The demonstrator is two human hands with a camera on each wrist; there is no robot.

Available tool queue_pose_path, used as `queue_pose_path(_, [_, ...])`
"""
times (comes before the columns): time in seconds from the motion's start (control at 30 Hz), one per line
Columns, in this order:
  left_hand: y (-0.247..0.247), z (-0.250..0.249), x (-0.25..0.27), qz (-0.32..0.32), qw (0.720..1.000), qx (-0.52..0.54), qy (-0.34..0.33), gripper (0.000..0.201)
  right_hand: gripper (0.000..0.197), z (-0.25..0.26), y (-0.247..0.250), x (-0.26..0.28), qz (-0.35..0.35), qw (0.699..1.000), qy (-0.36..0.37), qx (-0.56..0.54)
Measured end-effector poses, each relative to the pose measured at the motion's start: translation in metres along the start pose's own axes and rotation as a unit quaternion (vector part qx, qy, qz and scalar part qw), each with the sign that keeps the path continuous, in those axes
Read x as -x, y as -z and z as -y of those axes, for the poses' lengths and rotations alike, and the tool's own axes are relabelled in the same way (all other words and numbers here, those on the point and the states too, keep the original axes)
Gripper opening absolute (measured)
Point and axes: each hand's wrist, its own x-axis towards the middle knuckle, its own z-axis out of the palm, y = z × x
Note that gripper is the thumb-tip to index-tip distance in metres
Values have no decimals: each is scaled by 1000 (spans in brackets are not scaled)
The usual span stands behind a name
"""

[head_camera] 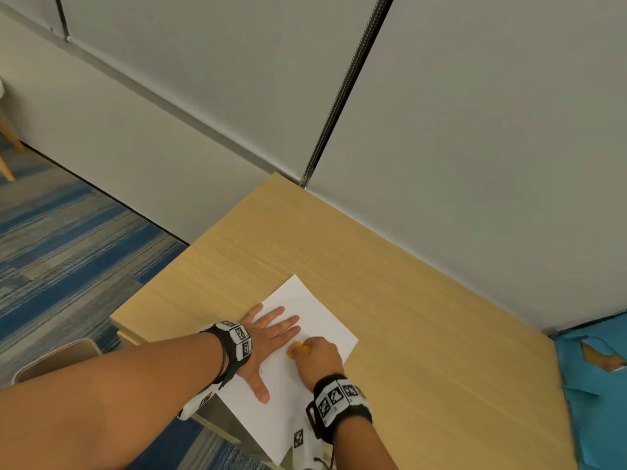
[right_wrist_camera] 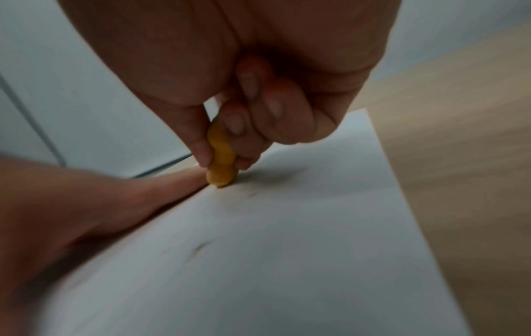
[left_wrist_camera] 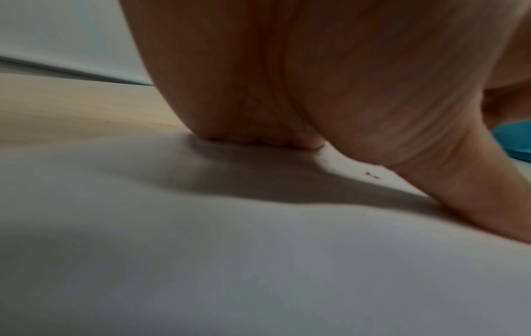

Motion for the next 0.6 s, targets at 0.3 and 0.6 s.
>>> queue_pose_path(0.3, [3, 1, 1, 2, 1000, -4, 2, 155, 35, -20, -19, 13, 52, 997, 23, -45])
queue_pose_path(0.6, [5, -1, 1, 11, 1000, 3, 8, 151, 38, -72, 9, 14, -3, 974, -38, -223])
